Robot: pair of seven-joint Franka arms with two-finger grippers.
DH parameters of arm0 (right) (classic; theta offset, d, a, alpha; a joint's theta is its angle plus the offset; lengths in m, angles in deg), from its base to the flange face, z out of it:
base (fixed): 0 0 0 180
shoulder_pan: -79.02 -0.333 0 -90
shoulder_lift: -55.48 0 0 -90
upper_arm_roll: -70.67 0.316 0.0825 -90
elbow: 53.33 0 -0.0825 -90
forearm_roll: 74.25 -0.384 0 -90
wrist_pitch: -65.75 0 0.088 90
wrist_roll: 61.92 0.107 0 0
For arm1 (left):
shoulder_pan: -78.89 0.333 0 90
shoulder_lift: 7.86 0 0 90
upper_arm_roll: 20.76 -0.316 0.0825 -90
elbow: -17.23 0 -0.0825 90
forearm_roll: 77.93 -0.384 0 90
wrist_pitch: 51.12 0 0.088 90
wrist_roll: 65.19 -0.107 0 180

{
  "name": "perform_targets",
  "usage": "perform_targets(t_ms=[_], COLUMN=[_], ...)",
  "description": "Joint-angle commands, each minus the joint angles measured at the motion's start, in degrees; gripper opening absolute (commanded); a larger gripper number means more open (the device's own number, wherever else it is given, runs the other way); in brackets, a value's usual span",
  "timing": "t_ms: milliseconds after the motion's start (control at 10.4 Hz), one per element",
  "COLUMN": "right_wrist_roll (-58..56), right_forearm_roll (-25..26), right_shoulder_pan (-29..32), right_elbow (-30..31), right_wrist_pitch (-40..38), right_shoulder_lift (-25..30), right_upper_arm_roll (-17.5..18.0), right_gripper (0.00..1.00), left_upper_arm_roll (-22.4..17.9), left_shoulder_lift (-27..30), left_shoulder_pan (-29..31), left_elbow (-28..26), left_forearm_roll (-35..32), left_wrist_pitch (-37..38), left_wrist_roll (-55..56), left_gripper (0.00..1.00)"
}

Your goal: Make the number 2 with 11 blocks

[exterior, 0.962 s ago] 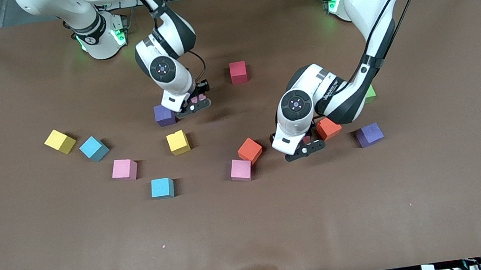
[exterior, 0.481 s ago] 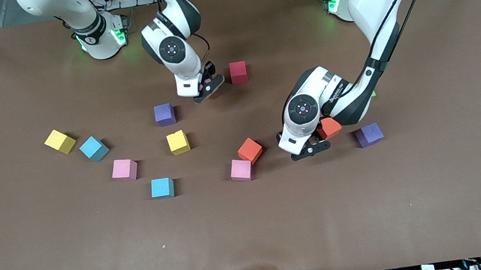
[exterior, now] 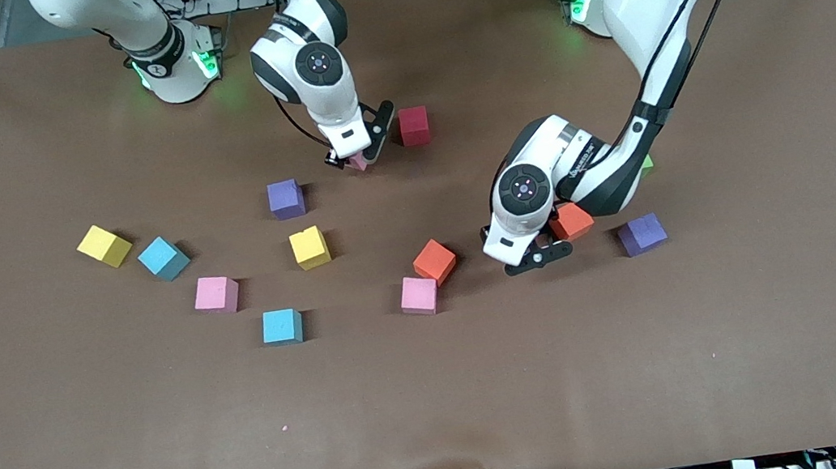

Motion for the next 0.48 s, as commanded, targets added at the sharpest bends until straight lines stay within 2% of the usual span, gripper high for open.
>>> perform_targets(t_ms=[0,192,289,385], right_wrist_roll=[-5.78,-6.68,-6.51,-6.33], right_forearm_roll=[2.61,4.46,6.21,7.88], right_shoulder_pan=[-2.57,-5.55,-6.79,-7.58], right_elbow=[-0.16,-1.83,-3.58,-5.16], right_wrist_pitch=[-0.12,-0.38,-0.47,-1.16], right_shoulder_lift=[0.83,-0.48,-2.32,-3.99], right_upper_arm_roll=[-0.54,-0.54,-0.54,-0.54], right_gripper=[0.21,0.21,0.21,0.21], left_upper_arm_roll=[0.34,0.69,0.69,0.69], left_shoulder_lift=[1.02,1.20,1.37,1.37], left_shoulder_pan=[0.59,2.08,1.99,2.08], left_elbow=[-1.07,-1.50,-1.85,-1.77], left_forearm_roll=[2.35,2.97,2.89,2.89], left_wrist_pitch=[-0.25,-0.25,-0.25,-0.25], left_wrist_roll=[3.00,6.25,8.62,8.90], left_gripper=[0.91,0.72,0.70,0.63])
